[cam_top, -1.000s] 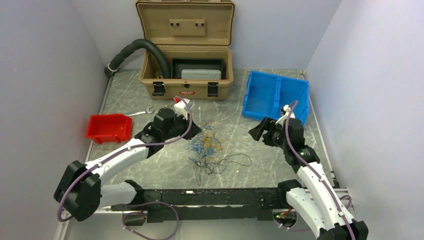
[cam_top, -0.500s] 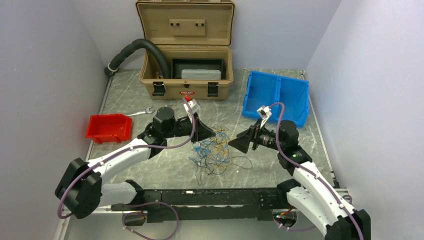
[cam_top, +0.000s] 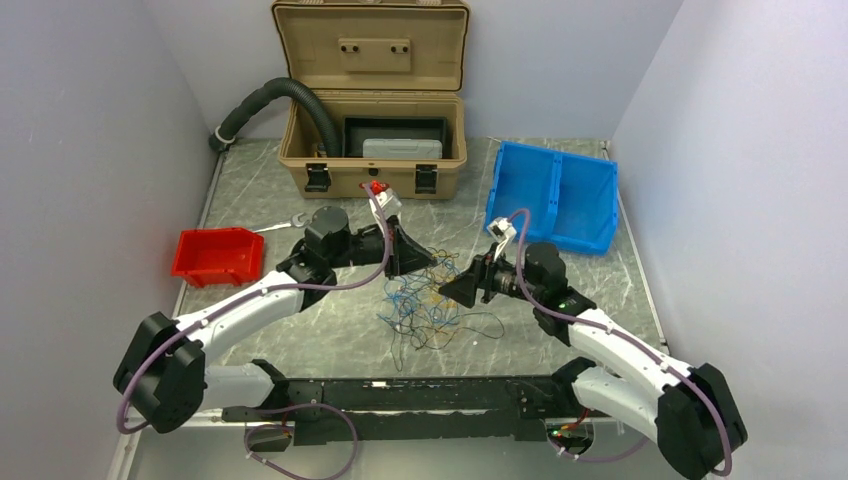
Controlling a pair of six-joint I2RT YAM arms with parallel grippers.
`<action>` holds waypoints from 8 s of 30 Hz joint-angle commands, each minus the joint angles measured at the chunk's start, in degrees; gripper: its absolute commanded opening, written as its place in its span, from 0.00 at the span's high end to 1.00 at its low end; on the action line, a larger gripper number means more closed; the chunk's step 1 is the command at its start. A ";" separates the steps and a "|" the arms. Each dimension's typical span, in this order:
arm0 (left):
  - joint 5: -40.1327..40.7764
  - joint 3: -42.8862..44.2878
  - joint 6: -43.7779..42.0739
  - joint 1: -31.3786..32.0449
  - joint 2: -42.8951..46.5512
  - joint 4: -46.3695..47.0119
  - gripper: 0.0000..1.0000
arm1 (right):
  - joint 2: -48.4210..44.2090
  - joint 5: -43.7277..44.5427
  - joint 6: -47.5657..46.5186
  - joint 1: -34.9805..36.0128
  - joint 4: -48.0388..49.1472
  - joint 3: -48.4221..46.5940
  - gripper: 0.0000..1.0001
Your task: Untangle the cables
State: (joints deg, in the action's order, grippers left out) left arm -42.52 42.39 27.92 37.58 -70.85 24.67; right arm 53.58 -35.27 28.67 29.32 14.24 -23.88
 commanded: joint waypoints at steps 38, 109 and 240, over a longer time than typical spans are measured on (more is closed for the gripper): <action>1.27 12.86 -9.20 3.24 2.89 -12.26 1.00 | -3.49 3.70 -4.31 2.87 6.65 -1.16 0.17; 24.80 9.41 -7.12 -5.66 1.57 -32.00 0.82 | -3.96 46.52 5.60 3.41 -27.02 -6.73 0.17; 41.31 -0.49 1.20 1.46 6.94 -43.36 0.00 | 16.50 54.40 69.24 31.04 -48.70 -15.36 0.05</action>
State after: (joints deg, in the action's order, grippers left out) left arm -0.21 42.74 27.73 38.24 -64.53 -20.40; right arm 67.46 19.40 90.08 60.20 -36.86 -39.64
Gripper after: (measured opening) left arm 0.994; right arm 0.968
